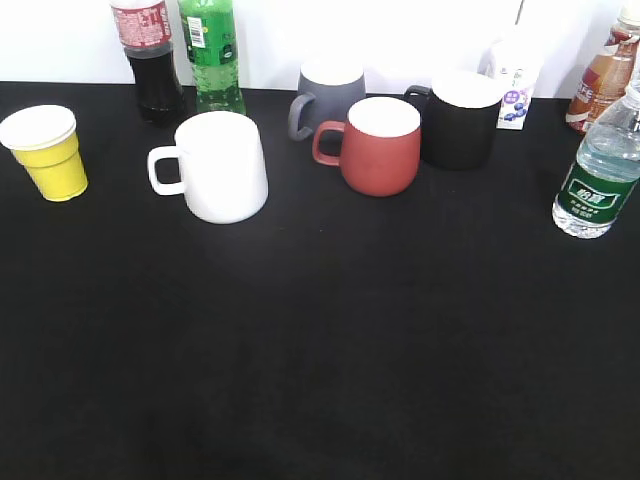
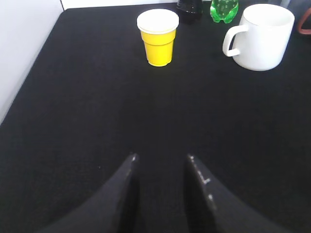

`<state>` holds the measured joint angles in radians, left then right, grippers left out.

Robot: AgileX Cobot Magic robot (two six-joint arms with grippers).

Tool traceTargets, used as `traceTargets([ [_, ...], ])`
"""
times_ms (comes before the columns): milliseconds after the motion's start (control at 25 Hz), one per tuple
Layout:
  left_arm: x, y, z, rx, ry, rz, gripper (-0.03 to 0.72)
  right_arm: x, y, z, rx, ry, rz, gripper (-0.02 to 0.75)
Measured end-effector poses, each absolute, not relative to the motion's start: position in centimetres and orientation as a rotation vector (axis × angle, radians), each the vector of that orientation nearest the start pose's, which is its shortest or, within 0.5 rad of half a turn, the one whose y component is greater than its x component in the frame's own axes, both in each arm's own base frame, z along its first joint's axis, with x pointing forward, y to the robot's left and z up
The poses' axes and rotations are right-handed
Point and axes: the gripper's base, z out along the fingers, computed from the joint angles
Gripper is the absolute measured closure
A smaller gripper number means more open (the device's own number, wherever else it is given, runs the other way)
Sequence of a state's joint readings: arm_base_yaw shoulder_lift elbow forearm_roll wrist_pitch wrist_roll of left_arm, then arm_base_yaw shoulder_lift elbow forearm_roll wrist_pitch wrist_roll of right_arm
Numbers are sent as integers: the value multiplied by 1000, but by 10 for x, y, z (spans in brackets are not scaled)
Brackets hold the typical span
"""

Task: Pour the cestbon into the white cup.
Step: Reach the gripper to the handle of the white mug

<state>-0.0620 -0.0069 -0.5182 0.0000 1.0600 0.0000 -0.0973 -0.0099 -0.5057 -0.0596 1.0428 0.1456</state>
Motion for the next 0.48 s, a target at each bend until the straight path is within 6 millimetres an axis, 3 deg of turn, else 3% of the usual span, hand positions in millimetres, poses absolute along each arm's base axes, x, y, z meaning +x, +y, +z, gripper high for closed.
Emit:
traceTargets([
  [400,-8,0,283,63,2020,-39,444,-7,-4,280,246,1994,-40,146],
  [480,-1,-5,301,65,2017,-110,330,-7,-4,280,246,1994,-40,146],
])
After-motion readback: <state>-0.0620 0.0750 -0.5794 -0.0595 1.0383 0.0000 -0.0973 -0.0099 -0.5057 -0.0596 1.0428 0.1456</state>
